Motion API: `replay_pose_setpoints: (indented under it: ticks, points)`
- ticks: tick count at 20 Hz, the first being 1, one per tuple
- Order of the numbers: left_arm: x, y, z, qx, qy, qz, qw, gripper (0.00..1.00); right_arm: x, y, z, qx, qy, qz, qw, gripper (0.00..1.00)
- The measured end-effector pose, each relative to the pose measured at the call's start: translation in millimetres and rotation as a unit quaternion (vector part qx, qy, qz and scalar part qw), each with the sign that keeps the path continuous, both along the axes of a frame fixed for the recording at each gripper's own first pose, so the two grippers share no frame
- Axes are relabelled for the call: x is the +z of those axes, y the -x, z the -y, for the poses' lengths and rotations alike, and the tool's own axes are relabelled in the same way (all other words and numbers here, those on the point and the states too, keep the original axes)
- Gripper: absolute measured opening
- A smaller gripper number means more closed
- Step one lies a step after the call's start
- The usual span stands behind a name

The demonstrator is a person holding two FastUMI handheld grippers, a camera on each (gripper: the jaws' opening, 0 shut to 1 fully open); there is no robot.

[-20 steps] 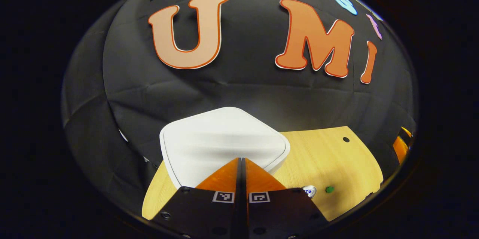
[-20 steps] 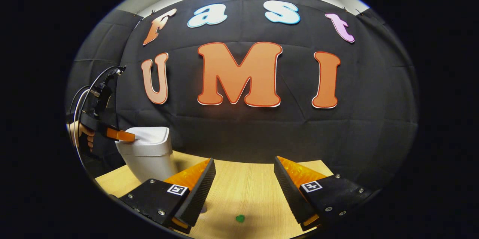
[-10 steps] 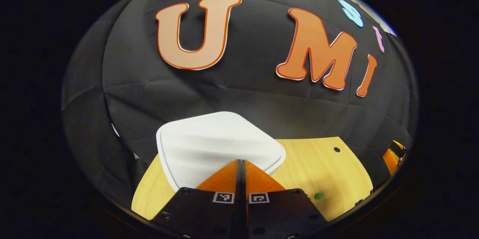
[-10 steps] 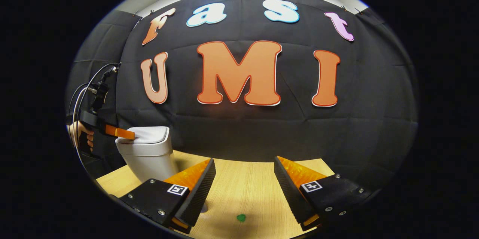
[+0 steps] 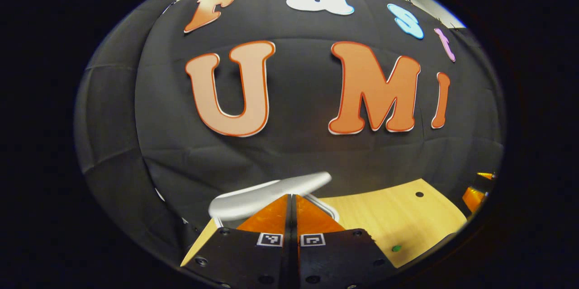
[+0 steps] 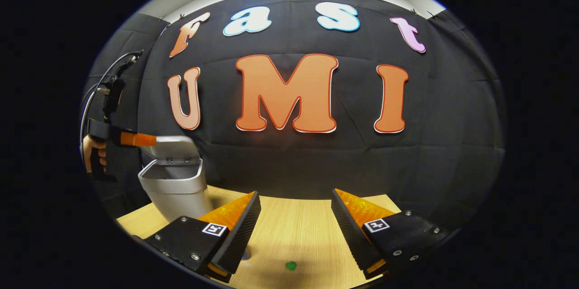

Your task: Press the lid of the desktop garbage bin to open it, pick up the crumpled paper on the desktop and throw it into the bin, then pick up the pop can on the desktop and drop it into the bin, and finally close the garbage bin lid.

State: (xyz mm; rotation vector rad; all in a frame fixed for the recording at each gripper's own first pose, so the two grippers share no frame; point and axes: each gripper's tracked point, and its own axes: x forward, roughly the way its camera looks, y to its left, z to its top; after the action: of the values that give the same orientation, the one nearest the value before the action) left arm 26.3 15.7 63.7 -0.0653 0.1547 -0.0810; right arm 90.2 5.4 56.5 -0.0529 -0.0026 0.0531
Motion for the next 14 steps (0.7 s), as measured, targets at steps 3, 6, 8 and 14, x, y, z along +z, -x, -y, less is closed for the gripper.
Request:
replay_pose_setpoints:
  ticks: [3, 6, 8, 14]
  points:
    - [5.5, 6.6, -0.4, 0.017, 0.017, 0.015, 1.000, 0.00, 3.0, 1.4, 1.1, -0.003, -0.004, 0.005, 1.000, 0.94]
    - [13.1, 16.8, -7.4, 0.048, 0.029, 0.038, 0.998, 0.00, 3.0, 2.9, 5.5, -0.009, -0.009, 0.007, 1.000, 0.94]
    - [21.6, 29.3, -10.0, 0.059, 0.037, 0.064, 0.996, 0.00, 2.2, 5.4, 7.0, -0.011, -0.012, 0.005, 1.000, 0.94]
    - [16.7, 46.2, 14.6, 0.037, 0.068, 0.077, 0.994, 0.44, -5.6, 10.6, 10.7, -0.015, -0.013, -0.003, 1.000, 0.94]
